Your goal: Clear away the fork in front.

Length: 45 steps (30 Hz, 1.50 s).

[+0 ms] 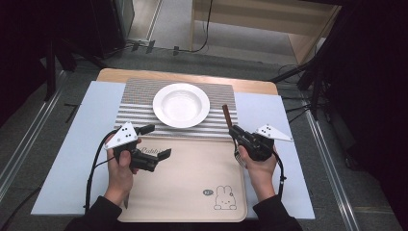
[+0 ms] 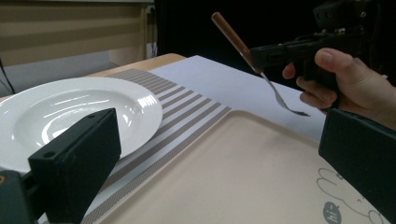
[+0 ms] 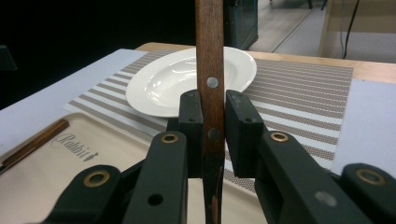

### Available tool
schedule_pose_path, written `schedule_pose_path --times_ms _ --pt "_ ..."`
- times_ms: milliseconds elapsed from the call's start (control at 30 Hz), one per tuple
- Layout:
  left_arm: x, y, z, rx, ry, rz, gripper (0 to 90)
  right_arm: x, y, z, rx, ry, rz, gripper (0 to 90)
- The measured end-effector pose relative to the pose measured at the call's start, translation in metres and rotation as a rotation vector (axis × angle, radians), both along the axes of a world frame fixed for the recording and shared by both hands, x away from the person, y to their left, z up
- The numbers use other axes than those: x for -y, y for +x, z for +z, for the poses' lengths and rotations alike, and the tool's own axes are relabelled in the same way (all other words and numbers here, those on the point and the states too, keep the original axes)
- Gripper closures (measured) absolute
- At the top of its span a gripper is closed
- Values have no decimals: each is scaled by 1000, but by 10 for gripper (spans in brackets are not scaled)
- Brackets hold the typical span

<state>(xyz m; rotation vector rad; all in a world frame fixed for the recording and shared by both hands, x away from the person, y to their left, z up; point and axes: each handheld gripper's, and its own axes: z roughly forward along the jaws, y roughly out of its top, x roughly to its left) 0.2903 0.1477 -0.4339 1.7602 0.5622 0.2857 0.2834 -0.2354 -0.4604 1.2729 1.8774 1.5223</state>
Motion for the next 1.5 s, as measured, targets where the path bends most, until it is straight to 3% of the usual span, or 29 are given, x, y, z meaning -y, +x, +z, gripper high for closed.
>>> schedule_pose_path --times_ms 700,933,1033,1133,1233,1500 --pt "33 6 5 -26 -19 -55 0 -19 -19 -10 25 9 67 763" --pt "41 8 5 -57 -46 -32 0 -26 -23 -10 41 10 87 763" --pt "44 9 4 -82 -57 -2 128 -30 -25 -11 43 8 96 763" --pt "48 10 3 -97 -55 8 142 -35 -27 -11 48 3 109 763" --pt "52 10 3 -124 -54 33 222 -39 -28 -11 52 -3 121 763" --pt "61 9 5 -177 -77 35 349 -49 -31 -13 62 -11 146 763"
